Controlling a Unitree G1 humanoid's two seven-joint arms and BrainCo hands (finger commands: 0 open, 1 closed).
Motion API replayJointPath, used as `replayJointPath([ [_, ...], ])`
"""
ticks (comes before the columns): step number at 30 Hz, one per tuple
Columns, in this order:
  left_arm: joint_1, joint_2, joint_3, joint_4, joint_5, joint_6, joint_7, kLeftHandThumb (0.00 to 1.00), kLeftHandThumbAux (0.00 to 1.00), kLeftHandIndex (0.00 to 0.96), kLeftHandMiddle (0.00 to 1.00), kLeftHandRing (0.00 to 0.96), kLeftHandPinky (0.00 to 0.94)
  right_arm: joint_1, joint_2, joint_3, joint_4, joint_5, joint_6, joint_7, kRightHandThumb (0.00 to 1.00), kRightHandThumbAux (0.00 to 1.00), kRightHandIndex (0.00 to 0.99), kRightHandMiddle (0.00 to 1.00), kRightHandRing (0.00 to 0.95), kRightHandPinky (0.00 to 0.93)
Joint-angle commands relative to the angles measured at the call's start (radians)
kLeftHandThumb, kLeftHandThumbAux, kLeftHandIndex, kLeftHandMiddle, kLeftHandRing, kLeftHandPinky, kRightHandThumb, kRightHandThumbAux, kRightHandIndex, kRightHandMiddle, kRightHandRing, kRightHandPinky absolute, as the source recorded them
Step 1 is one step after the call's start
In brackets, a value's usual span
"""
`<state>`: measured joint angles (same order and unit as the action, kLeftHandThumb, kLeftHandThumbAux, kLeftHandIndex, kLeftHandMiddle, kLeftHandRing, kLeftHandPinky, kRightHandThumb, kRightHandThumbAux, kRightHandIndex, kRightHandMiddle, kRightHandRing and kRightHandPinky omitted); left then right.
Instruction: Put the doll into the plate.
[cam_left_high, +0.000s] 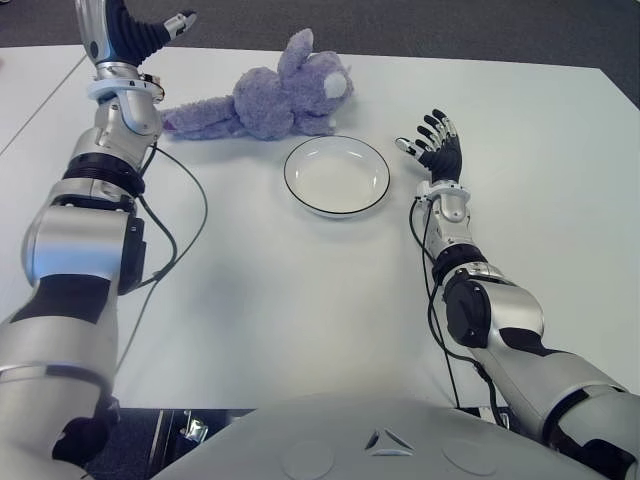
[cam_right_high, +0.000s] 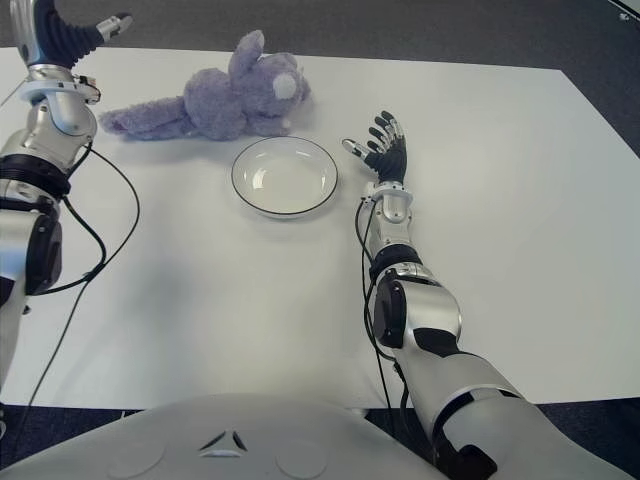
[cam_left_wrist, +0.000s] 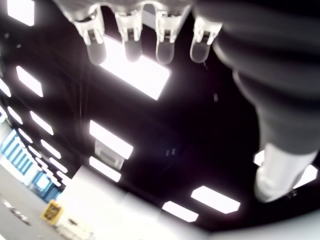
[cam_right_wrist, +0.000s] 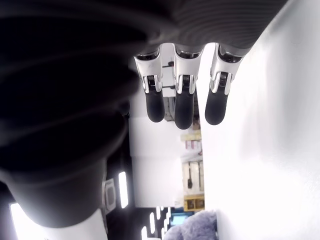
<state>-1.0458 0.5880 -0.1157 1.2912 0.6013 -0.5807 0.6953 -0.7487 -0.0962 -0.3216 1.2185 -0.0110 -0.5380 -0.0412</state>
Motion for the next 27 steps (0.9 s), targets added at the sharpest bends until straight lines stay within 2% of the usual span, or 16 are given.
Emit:
replayJointPath([
  [1,-0.03,0.051,-0.119,0.037,0.094,0.066,-0.098,0.0,0.632,0.0,0.0,0.0,0.01,0.23,0.092,0.005,0.144,-0.004,0.131,-0.011,0.0,0.917,0.127,0.159,0.172,0.218],
  [7,-0.051,0.07,-0.227,0.046,0.175,0.102,-0.118,0.0,0.61,0.002,0.0,0.0,0.006,0.23,0.089,0.012,0.144,-0.009,0.136,-0.013,0.0,0.919,0.124,0.157,0.172,0.218],
  [9,-0.062,0.082,-0.287,0.051,0.225,0.107,-0.152,0.0,0.599,0.002,0.0,0.0,0.003,0.229,0.088,0.01,0.144,-0.005,0.137,-0.008,0.0,0.922,0.121,0.155,0.171,0.218],
  [14,-0.07,0.094,-0.372,0.059,0.285,0.105,-0.202,0.0,0.57,0.0,0.0,0.0,0.0,0.228,0.087,0.004,0.144,0.005,0.141,-0.002,0.0,0.927,0.114,0.149,0.168,0.215],
  [21,-0.005,0.059,-0.418,0.087,0.295,0.146,-0.258,0.0,0.583,0.0,0.0,0.0,0.0,0.228,0.086,0.001,0.144,0.007,0.14,-0.004,0.0,0.936,0.12,0.156,0.171,0.22],
  [27,0.004,-0.007,-0.429,0.09,0.268,0.121,-0.352,0.0,0.622,0.01,0.0,0.0,0.0,0.225,0.085,-0.001,0.145,0.009,0.144,-0.006,0.0,0.947,0.128,0.163,0.176,0.224],
])
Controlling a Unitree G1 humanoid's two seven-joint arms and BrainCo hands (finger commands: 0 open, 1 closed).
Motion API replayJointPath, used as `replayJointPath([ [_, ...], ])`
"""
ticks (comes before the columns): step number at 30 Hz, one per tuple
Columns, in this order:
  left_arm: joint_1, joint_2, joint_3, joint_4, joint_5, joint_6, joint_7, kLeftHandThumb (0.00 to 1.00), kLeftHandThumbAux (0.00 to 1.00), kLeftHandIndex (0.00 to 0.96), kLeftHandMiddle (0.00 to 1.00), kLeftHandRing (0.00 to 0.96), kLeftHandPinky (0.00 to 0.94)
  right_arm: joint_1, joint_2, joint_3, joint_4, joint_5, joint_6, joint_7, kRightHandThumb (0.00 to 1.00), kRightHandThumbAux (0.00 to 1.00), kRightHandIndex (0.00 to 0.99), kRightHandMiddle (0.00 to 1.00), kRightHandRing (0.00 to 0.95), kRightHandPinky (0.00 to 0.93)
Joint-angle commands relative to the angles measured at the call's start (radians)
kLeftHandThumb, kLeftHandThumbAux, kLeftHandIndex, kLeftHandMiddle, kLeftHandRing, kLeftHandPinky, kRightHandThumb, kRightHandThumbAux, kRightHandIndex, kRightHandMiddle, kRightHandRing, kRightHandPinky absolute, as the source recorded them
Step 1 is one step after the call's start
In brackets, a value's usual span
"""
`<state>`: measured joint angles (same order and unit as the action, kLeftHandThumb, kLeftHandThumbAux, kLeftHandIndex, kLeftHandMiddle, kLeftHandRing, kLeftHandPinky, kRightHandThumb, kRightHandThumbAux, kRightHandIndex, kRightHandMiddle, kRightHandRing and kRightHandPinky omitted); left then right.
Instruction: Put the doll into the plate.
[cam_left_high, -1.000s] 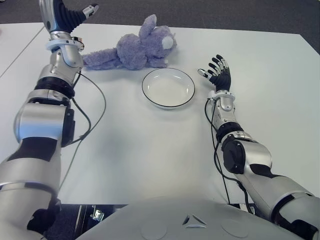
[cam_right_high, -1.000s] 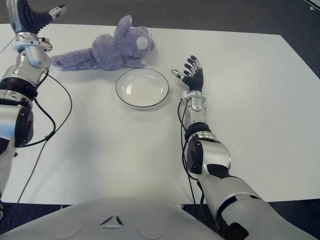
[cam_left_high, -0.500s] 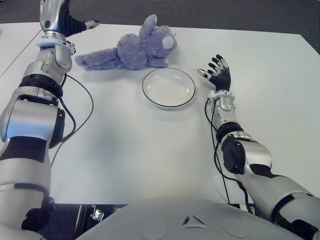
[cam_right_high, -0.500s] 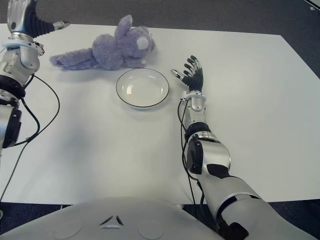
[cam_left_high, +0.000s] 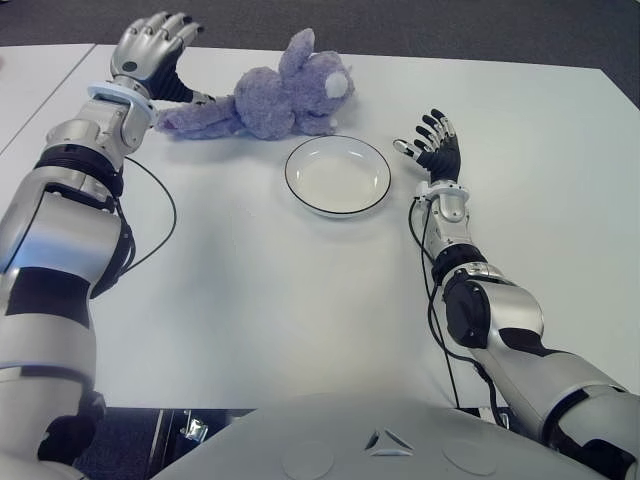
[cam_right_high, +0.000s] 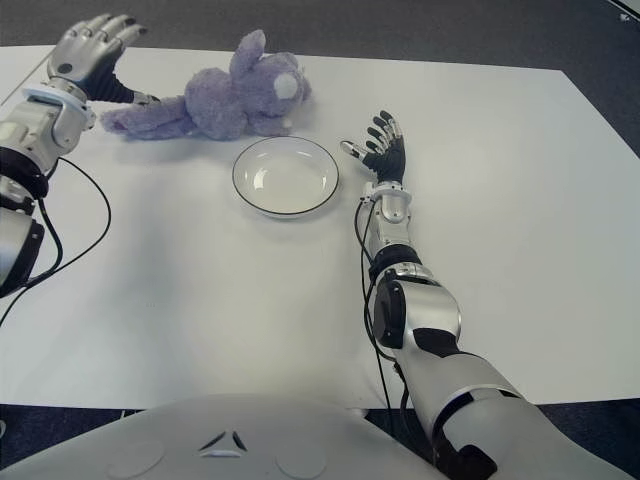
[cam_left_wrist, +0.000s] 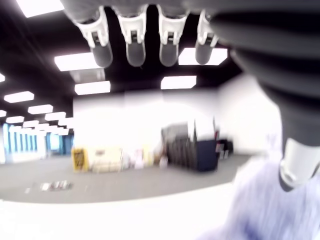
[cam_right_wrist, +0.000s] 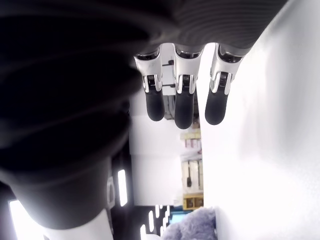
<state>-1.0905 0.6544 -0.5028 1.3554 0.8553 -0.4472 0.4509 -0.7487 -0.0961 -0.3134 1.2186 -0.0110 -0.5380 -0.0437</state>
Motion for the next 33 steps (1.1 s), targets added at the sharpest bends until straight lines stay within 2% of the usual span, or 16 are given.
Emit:
replayJointPath([
  [1,0.05,-0.09,-0.045,0.025,0.012,-0.018,-0.127,0.0,0.624,0.012,0.0,0.0,0.0,0.225,0.085,-0.009,0.144,0.008,0.143,-0.005,0.0,0.948,0.129,0.163,0.176,0.224],
  [12,0.065,-0.154,-0.051,0.026,-0.01,-0.022,-0.229,0.0,0.66,0.083,0.0,0.0,0.0,0.229,0.082,-0.006,0.144,0.005,0.136,-0.009,0.0,0.957,0.127,0.16,0.175,0.222],
  [21,0.102,-0.227,-0.031,0.035,-0.038,0.011,-0.287,0.0,0.647,0.106,0.0,0.0,0.0,0.234,0.075,-0.013,0.143,0.011,0.134,-0.005,0.0,0.966,0.13,0.166,0.179,0.226],
  [33,0.141,-0.261,-0.022,0.039,-0.079,0.025,-0.32,0.0,0.635,0.134,0.0,0.0,0.0,0.237,0.064,-0.011,0.143,0.009,0.131,0.001,0.0,0.97,0.13,0.17,0.185,0.231],
])
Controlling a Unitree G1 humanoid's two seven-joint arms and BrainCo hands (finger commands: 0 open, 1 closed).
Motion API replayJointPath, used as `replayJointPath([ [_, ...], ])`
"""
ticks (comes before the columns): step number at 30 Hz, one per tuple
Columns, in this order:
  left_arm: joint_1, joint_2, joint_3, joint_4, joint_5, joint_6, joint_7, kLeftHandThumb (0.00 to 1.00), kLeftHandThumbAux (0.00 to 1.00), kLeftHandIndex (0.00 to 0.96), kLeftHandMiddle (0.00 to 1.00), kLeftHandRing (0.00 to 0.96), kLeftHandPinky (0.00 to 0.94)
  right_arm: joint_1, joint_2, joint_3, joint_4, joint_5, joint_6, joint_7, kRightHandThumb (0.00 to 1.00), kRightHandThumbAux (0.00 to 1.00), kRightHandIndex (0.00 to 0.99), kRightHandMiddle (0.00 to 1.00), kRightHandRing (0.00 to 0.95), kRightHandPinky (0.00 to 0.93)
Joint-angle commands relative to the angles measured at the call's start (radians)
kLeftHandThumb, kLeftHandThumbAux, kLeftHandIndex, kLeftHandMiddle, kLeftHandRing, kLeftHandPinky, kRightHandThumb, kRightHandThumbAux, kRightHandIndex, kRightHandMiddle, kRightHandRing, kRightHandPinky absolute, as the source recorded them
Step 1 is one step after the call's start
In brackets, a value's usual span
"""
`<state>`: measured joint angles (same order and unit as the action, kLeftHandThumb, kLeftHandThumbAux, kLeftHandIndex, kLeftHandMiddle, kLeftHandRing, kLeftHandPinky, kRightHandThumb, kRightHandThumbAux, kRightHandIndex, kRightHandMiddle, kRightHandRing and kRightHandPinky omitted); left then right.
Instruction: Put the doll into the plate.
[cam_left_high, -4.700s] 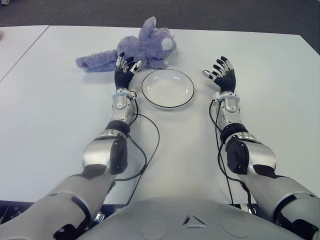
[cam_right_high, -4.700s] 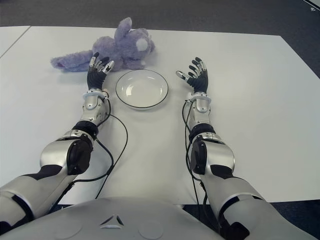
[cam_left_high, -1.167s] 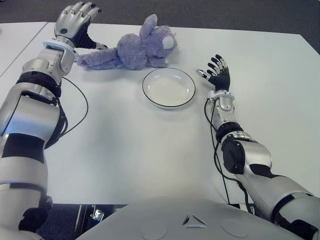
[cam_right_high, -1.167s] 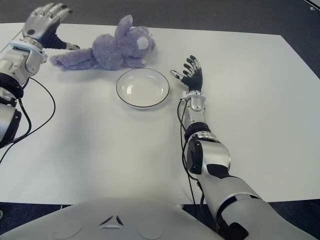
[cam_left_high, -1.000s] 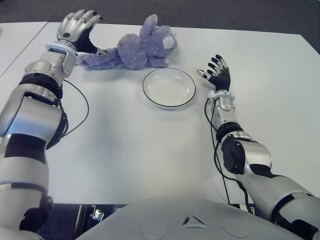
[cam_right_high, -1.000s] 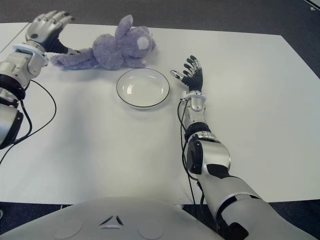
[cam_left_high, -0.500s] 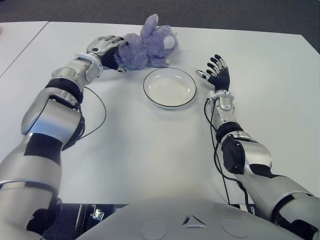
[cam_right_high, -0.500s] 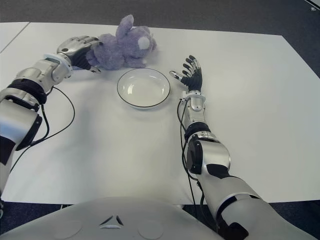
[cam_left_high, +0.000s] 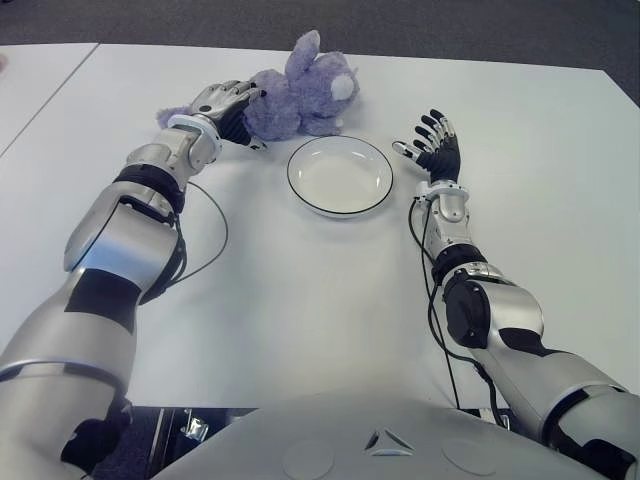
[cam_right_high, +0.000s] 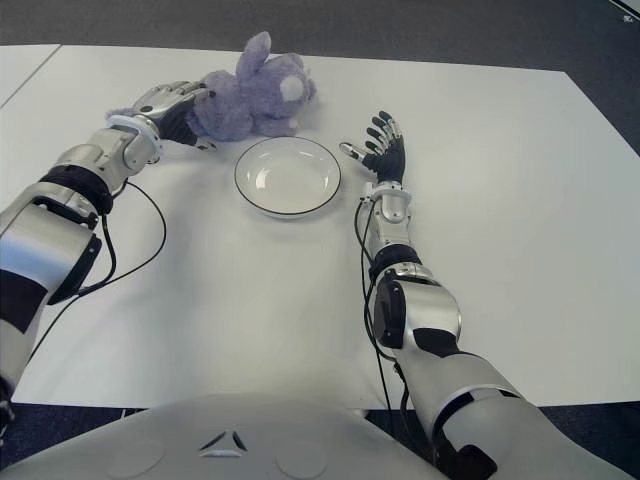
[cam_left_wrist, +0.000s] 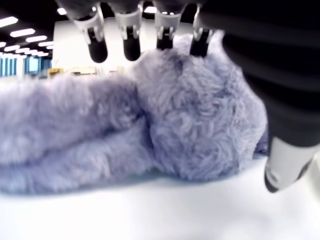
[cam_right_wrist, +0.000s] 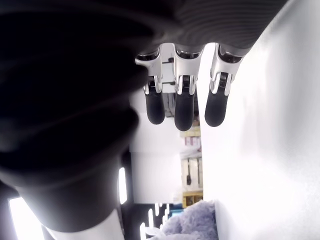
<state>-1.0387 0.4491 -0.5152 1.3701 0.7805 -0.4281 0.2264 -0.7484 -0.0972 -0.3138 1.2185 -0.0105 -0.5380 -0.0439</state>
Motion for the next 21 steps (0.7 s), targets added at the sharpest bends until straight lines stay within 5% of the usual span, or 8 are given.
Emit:
replayJointPath([
  [1,0.09,-0.057,-0.012,0.024,-0.006,0.006,-0.097,0.0,0.639,0.138,0.0,0.0,0.0,0.237,0.064,-0.011,0.143,0.009,0.131,0.002,0.0,0.97,0.13,0.17,0.185,0.231],
  [11,0.114,-0.092,-0.022,0.032,-0.014,0.079,-0.097,0.0,0.74,0.209,0.002,0.0,0.0,0.239,0.058,-0.006,0.142,0.001,0.13,-0.013,0.0,0.977,0.137,0.175,0.191,0.235],
  [21,0.119,-0.101,0.003,0.034,-0.053,0.127,-0.145,0.0,0.738,0.274,0.0,0.0,0.0,0.244,0.048,-0.003,0.143,-0.003,0.133,-0.02,0.0,0.962,0.139,0.18,0.195,0.24],
])
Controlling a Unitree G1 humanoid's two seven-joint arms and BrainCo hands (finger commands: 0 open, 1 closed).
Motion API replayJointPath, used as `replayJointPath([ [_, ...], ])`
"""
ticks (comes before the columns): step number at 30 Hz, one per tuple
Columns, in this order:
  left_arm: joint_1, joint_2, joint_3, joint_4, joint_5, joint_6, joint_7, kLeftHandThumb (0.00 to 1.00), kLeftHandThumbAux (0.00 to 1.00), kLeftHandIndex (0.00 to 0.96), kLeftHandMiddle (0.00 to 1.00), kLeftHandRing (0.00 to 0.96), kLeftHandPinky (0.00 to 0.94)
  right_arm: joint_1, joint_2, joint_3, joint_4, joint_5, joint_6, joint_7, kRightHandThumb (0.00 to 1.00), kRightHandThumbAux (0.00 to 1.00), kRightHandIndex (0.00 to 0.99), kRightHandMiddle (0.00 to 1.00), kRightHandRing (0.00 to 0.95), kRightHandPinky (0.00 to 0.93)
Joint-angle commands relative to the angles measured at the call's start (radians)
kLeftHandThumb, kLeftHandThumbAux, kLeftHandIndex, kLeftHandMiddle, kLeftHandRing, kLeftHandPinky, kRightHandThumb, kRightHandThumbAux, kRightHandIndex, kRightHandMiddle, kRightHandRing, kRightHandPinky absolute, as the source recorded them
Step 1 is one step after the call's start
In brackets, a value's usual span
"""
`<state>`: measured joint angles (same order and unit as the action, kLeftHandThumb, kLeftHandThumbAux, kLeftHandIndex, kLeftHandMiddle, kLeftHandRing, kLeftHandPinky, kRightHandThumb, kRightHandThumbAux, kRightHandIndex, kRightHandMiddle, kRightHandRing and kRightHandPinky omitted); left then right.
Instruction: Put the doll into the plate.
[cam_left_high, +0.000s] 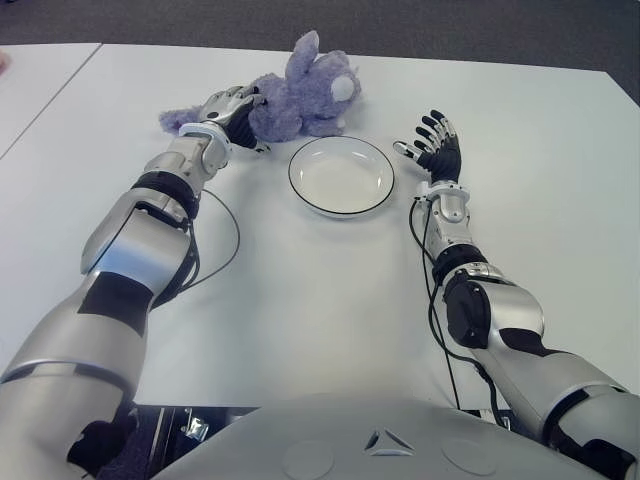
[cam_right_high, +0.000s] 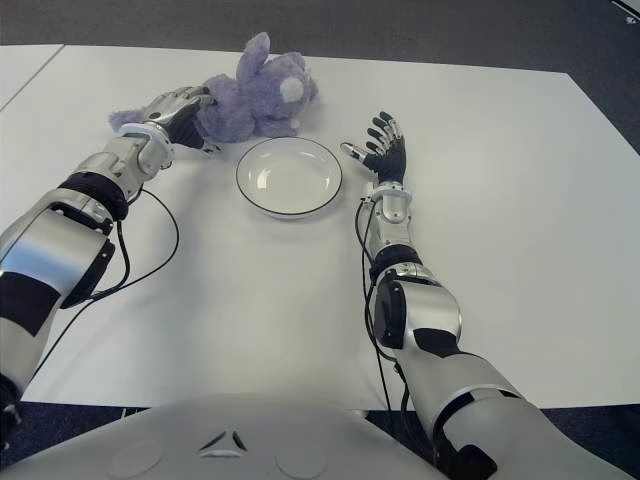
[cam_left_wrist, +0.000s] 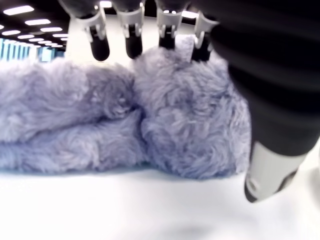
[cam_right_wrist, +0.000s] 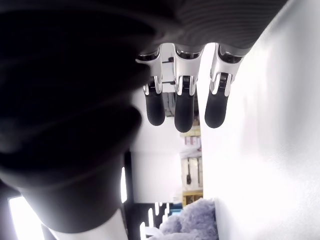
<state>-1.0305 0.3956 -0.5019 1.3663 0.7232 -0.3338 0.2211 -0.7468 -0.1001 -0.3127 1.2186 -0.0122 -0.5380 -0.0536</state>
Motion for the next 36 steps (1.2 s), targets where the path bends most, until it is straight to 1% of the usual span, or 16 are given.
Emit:
replayJointPath([
  [1,0.11,-0.048,-0.009,0.038,0.003,0.034,-0.143,0.0,0.736,0.273,0.0,0.0,0.0,0.243,0.05,-0.005,0.143,0.0,0.133,-0.011,0.0,0.963,0.139,0.18,0.196,0.241],
  [7,0.108,-0.038,-0.001,0.033,-0.013,0.026,-0.175,0.0,0.725,0.264,0.0,0.0,0.002,0.247,0.046,-0.006,0.142,0.002,0.127,-0.006,0.0,0.969,0.144,0.187,0.201,0.244],
  [10,0.107,-0.039,-0.012,0.028,-0.014,0.016,-0.215,0.0,0.712,0.255,0.0,0.0,0.06,0.249,0.044,-0.005,0.142,0.001,0.123,-0.007,0.0,0.977,0.147,0.191,0.203,0.244],
  [14,0.098,-0.045,-0.035,0.018,-0.006,-0.006,-0.27,0.0,0.659,0.226,0.0,0.004,0.042,0.251,0.041,-0.003,0.142,-0.002,0.122,-0.009,0.0,0.988,0.152,0.196,0.205,0.245],
  [17,0.075,-0.032,-0.108,-0.038,0.039,-0.131,-0.355,0.0,0.638,0.205,0.0,0.001,0.021,0.252,0.04,0.003,0.141,-0.008,0.12,-0.013,0.0,0.994,0.156,0.198,0.205,0.242],
  [18,0.066,-0.009,-0.134,-0.082,0.048,-0.188,-0.415,0.0,0.636,0.201,0.0,0.001,0.018,0.252,0.039,0.006,0.142,-0.011,0.121,-0.016,0.0,0.995,0.156,0.198,0.205,0.241],
  [20,0.059,0.032,-0.169,-0.159,0.052,-0.258,-0.506,0.0,0.624,0.173,0.0,0.0,0.007,0.252,0.038,0.011,0.142,-0.015,0.12,-0.019,0.0,0.997,0.156,0.197,0.203,0.239],
  [22,0.064,0.059,-0.198,-0.218,0.057,-0.292,-0.564,0.0,0.608,0.147,0.0,0.0,0.003,0.253,0.037,0.015,0.141,-0.018,0.118,-0.021,0.0,0.998,0.156,0.196,0.203,0.239],
  [24,0.071,0.072,-0.212,-0.248,0.058,-0.298,-0.588,0.0,0.59,0.121,0.0,0.0,0.001,0.254,0.036,0.017,0.141,-0.018,0.117,-0.022,0.0,0.998,0.155,0.196,0.202,0.238],
  [27,0.145,0.147,-0.205,-0.405,0.02,-0.286,-0.631,0.0,0.586,0.1,0.0,0.0,0.0,0.254,0.033,0.024,0.142,-0.022,0.117,-0.023,0.0,0.998,0.155,0.195,0.201,0.239],
  [28,0.216,0.219,-0.184,-0.586,-0.042,-0.265,-0.699,0.0,0.585,0.089,0.0,0.0,0.0,0.254,0.031,0.027,0.142,-0.024,0.118,-0.022,0.0,0.998,0.154,0.195,0.201,0.239],
  [30,0.325,0.335,-0.147,-0.879,-0.148,-0.219,-0.809,0.0,0.579,0.058,0.0,0.004,0.0,0.254,0.03,0.032,0.142,-0.026,0.118,-0.022,0.0,0.998,0.154,0.194,0.201,0.239],
  [32,0.403,0.432,-0.116,-1.101,-0.239,-0.172,-0.879,0.0,0.574,0.026,0.0,0.011,0.0,0.254,0.029,0.035,0.142,-0.028,0.12,-0.022,0.0,0.997,0.153,0.194,0.201,0.24],
  [33,0.43,0.468,-0.102,-1.179,-0.273,-0.154,-0.901,0.0,0.573,0.017,0.0,0.015,0.0,0.253,0.028,0.036,0.142,-0.028,0.121,-0.022,0.0,0.995,0.152,0.193,0.201,0.24],
  [34,0.452,0.539,-0.076,-1.321,-0.362,-0.111,-0.951,0.0,0.573,0.013,0.0,0.017,0.0,0.253,0.028,0.038,0.142,-0.03,0.122,-0.023,0.0,0.994,0.152,0.193,0.201,0.24],
  [36,0.473,0.631,-0.041,-1.504,-0.481,-0.051,-1.02,0.0,0.571,0.006,0.0,0.022,0.0,0.252,0.027,0.041,0.142,-0.032,0.123,-0.025,0.0,0.99,0.151,0.193,0.202,0.241],
])
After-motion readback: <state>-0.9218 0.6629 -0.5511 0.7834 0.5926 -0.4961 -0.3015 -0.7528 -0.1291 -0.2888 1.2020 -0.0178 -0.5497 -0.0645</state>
